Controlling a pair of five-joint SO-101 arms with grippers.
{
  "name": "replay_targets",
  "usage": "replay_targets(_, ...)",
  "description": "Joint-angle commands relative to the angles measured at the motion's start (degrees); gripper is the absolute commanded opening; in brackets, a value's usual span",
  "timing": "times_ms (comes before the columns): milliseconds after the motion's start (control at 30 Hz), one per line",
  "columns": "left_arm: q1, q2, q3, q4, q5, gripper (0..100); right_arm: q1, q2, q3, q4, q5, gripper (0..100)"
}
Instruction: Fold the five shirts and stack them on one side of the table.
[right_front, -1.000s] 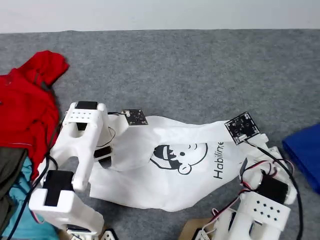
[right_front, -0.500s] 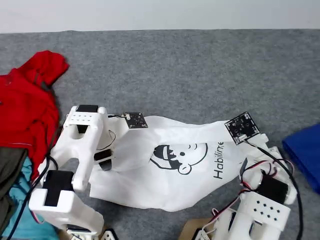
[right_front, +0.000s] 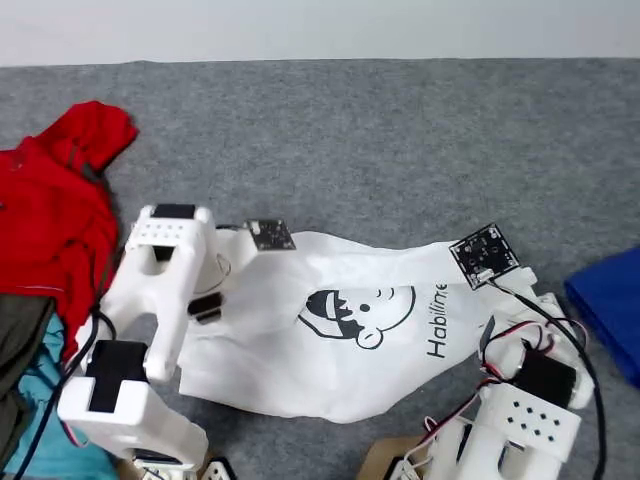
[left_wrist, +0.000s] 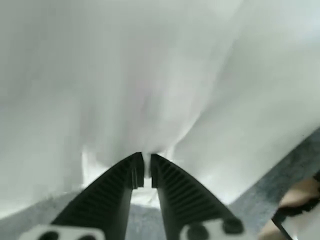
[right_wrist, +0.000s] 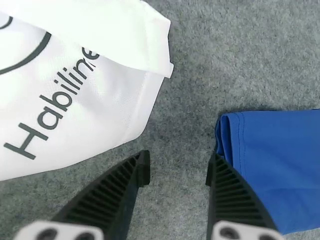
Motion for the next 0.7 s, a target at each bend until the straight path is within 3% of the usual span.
replay_targets(0,-1.4,-1.1,-10.5,8.4,1.0,0,0.6,-0.9,-3.3,0.1,-0.5,19.8)
replay_targets(167,-4.5,-1.1,-23.6,15.2,4.3,0,0.6,-0.9,-3.3,0.1,-0.5,19.8)
replay_targets(333,-7.4,-1.1,-27.6,15.4,9.3,0,0.4,-0.7,-3.4,1.2,-0.7,19.7)
replay_targets(500,-6.8,-1.1,-27.6,15.4,16.1,0,0.0,0.9,-6.4,3.1,-11.5,19.7)
replay_targets(667,-4.4,-1.1,-27.6,13.5,24.0,0,-5.3,10.2,-17.7,9.5,-18.8,19.8)
